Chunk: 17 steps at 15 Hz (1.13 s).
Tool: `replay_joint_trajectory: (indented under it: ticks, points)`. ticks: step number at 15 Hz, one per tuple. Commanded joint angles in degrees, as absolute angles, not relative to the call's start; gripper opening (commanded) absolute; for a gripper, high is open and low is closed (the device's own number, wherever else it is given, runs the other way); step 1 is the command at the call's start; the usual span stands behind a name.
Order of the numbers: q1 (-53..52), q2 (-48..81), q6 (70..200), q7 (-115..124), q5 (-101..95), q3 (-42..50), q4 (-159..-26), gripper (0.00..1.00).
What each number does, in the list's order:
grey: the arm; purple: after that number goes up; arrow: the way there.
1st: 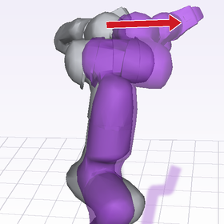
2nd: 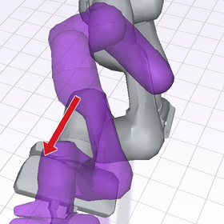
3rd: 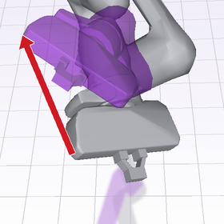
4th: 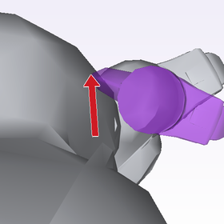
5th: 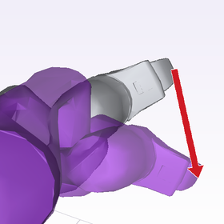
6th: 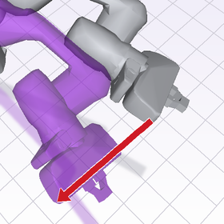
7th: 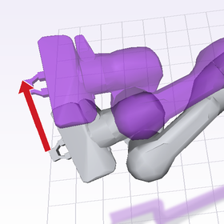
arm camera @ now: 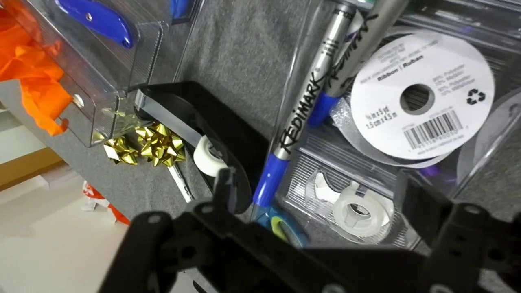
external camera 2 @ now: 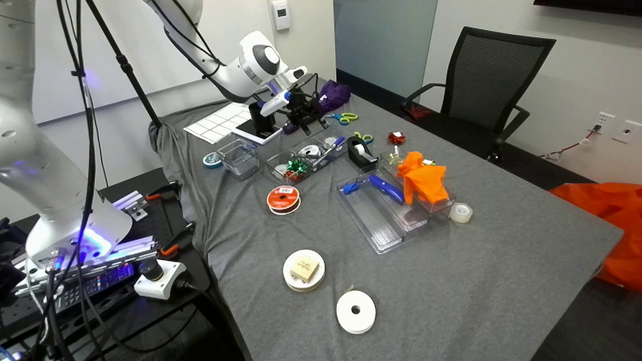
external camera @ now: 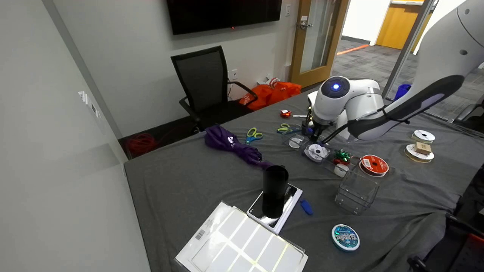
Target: Remove the blue marker from the container at the front and place it in the container at the back.
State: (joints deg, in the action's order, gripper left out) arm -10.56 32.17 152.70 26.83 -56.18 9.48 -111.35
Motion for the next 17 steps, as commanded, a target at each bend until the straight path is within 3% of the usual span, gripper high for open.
replay_joint_trajectory:
  ticks: [1,10,17]
  points:
    - [-10.31,31.05,153.11,27.37,-58.14,9.34,-112.17,1.0]
    - [-4.78,22.53,157.88,15.71,-52.98,5.17,-120.45,1.0]
    - [2.41,15.79,159.18,-8.76,-29.08,-1.72,-127.92,1.0]
